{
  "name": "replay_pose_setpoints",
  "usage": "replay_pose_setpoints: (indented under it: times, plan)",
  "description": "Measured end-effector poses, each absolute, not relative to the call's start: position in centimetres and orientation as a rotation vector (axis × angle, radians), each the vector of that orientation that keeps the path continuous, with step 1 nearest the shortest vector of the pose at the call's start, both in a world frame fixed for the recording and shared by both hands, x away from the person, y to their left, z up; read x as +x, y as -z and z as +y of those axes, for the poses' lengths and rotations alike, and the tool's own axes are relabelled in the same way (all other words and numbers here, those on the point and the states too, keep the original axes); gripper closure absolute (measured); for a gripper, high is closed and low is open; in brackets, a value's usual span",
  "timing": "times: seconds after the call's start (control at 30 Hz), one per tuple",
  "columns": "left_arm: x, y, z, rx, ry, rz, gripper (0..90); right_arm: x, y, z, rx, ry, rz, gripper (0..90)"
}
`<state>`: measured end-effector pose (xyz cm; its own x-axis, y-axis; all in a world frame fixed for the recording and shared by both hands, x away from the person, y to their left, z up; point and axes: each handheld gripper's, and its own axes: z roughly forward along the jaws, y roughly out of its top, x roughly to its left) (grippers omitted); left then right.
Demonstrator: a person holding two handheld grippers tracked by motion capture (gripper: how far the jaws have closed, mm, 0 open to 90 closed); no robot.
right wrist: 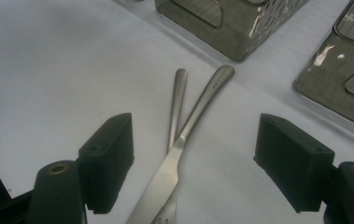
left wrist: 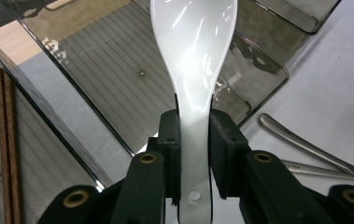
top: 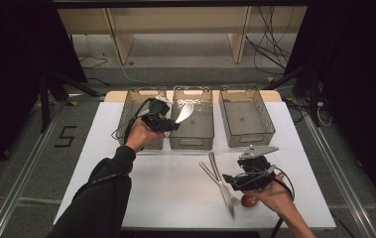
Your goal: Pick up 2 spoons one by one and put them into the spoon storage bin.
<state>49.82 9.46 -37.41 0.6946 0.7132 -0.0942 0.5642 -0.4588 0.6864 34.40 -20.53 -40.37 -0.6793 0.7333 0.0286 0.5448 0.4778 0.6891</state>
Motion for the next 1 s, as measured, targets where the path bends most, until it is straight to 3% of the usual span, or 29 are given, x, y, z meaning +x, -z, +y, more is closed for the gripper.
replay_pose_setpoints:
  times: [1.0]
  plan:
    - [53.8, 39.0, 6.7, 2.181, -0.27, 1.055, 75.0, 34.6, 40.6, -20.8, 1.1, -1.003, 2.465, 28.8]
